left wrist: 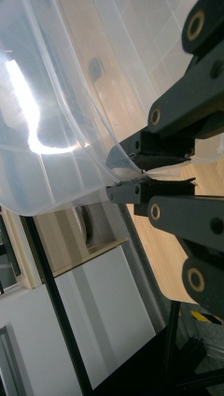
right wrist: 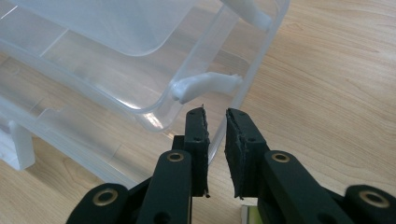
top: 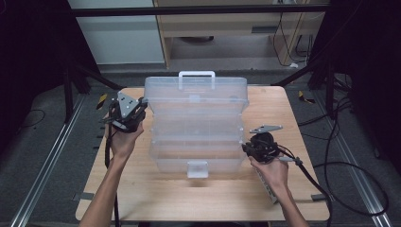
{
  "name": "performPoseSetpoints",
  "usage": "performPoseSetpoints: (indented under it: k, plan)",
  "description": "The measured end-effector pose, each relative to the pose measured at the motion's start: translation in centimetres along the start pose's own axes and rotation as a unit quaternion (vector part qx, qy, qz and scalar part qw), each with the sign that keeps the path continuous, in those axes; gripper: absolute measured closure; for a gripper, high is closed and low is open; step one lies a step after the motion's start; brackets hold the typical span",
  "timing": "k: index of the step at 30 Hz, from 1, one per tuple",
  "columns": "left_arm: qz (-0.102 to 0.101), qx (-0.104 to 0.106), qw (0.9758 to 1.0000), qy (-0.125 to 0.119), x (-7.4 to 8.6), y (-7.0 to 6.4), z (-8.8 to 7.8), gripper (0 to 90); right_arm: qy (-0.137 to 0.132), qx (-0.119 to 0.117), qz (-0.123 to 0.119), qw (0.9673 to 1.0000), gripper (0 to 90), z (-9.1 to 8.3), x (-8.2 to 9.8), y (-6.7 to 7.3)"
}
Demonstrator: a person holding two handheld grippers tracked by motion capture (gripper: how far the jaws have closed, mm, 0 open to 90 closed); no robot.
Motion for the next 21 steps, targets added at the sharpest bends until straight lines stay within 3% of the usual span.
performPoseSetpoints:
  k: [21]
  plan:
    - [0.002, -0.009, 0.9999, 0.009, -1.2, 0.5, 0.9, 83.1, 0.001, 0.000, -0.002, 1.0000, 78.8, 0.0, 0.0, 0.0]
Point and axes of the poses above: each handheld gripper's, and its own axes: z roughly forward along the jaws, x roughly out of its underside, y roughly to its left, the point moved 6 cm from there along z, roughly forward along the jaws, and after that the axes turned 13 degrees about y, right-handed, at the moved point
